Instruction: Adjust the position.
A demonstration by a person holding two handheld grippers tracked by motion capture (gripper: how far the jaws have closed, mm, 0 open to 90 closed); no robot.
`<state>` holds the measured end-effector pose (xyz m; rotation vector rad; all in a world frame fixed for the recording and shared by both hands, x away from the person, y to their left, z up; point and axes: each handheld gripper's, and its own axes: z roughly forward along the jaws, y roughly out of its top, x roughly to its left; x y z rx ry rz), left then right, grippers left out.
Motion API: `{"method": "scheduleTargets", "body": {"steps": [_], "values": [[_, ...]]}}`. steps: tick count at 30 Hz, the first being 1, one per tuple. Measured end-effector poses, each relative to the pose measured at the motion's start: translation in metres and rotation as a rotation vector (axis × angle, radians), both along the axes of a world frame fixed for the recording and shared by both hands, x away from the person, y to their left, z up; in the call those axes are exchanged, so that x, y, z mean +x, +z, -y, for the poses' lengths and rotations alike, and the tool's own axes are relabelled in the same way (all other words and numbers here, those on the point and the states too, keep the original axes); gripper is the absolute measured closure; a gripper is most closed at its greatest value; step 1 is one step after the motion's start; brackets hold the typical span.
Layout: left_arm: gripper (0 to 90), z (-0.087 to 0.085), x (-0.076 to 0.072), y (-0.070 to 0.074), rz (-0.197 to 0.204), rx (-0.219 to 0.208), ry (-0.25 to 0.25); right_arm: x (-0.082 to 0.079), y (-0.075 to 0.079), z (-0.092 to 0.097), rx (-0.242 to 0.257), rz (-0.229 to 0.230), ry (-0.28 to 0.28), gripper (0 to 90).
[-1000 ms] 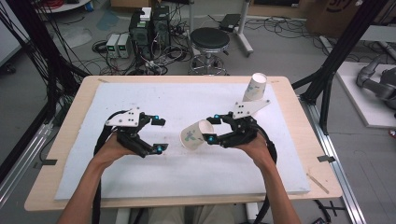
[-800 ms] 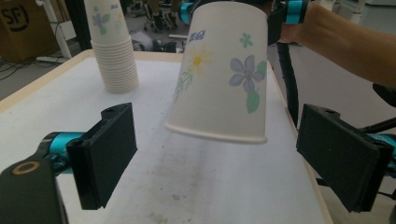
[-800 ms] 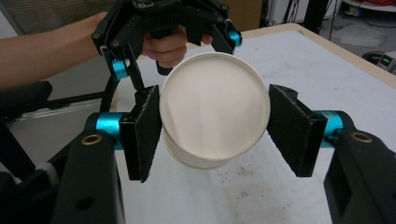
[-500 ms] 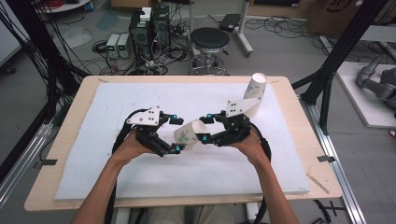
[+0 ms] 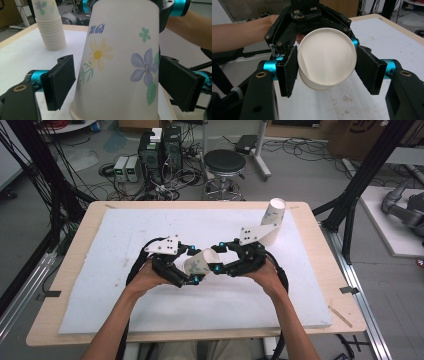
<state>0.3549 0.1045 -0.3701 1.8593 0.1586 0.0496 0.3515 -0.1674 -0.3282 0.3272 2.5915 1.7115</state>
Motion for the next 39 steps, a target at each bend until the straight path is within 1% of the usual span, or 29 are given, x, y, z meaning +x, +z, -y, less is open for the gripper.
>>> {"method": "scheduleTargets", "body": {"steps": [3, 5, 8, 9, 10, 11, 15, 20, 23, 24, 26, 27, 28, 29, 32, 34, 35, 36, 37, 38, 39], "values": [[16.2, 0.001, 0.000, -0.004, -0.007, 0.005, -0.001, 0.000, 0.000, 0.001, 0.001, 0.001, -0.002, 38.3], [18.2, 0.001, 0.000, -0.007, -0.013, 0.019, 0.001, 0.000, 0.001, 0.002, 0.004, 0.004, 0.005, 38.3], [22.2, 0.002, 0.000, -0.007, -0.011, 0.013, -0.007, -0.001, 0.001, 0.001, 0.003, -0.003, 0.008, 38.3], [22.2, 0.002, 0.000, -0.006, -0.010, 0.011, -0.011, -0.001, 0.000, 0.001, -0.004, -0.003, 0.007, 38.3], [22.9, 0.002, -0.001, -0.006, -0.011, 0.012, -0.012, -0.001, 0.000, 0.000, 0.000, 0.001, 0.011, 38.3], [24.8, 0.001, -0.001, -0.006, -0.009, 0.015, -0.016, -0.001, 0.000, 0.000, -0.001, -0.004, 0.015, 38.3], [27.5, 0.000, -0.001, -0.006, -0.007, 0.025, -0.018, -0.001, 0.000, -0.001, -0.006, -0.003, 0.015, 38.3], [29.4, 0.000, -0.002, -0.006, -0.001, 0.023, -0.018, 0.000, 0.000, 0.000, -0.004, 0.002, 0.019, 38.3], [29.8, 0.000, -0.002, -0.006, -0.003, 0.028, -0.017, 0.000, -0.001, 0.000, -0.005, -0.008, 0.018, 38.1], [30.0, 0.000, -0.002, -0.006, -0.003, 0.030, -0.015, -0.001, -0.001, -0.001, -0.008, 0.000, 0.012, 35.8], [30.3, -0.001, -0.002, -0.005, -0.004, 0.029, -0.015, -0.002, -0.001, -0.001, -0.004, 0.006, -0.015, 21.2], [30.4, -0.001, -0.003, -0.005, -0.004, 0.029, -0.015, -0.001, -0.001, -0.001, 0.001, -0.004, -0.023, 19.2], [30.5, -0.001, -0.004, -0.005, -0.002, 0.041, -0.010, -0.001, -0.001, 0.000, -0.005, -0.006, -0.026, 18.2], [30.6, -0.001, -0.004, -0.005, -0.002, 0.041, -0.010, -0.002, -0.002, 0.000, -0.007, -0.006, -0.028, 17.3], [30.7, -0.003, -0.006, -0.004, -0.002, 0.062, 0.002, -0.002, -0.001, 0.001, -0.013, 0.001, -0.032, 17.0], [30.8, -0.004, -0.008, -0.001, 0.006, 0.088, 0.004, -0.004, -0.002, 0.001, -0.049, 0.016, -0.035, 15.9], [30.7, -0.005, -0.009, 0.000, 0.010, 0.106, 0.003, -0.005, -0.001, 0.000, -0.072, 0.017, -0.034, 15.9], [30.7, -0.006, -0.010, 0.001, 0.009, 0.131, 0.003, -0.005, -0.001, 0.000, -0.097, 0.027, -0.036, 15.9], [30.7, -0.008, -0.011, 0.004, 0.020, 0.202, 0.004, -0.006, 0.000, -0.001, -0.125, 0.034, -0.035, 15.9], [30.7, -0.008, -0.011, 0.004, 0.020, 0.202, 0.004, -0.007, 0.001, -0.003, -0.153, 0.039, -0.029, 15.9], [30.7, -0.009, -0.011, 0.006, 0.019, 0.227, 0.006, -0.007, 0.003, -0.004, -0.178, 0.048, -0.030, 15.9]]}}
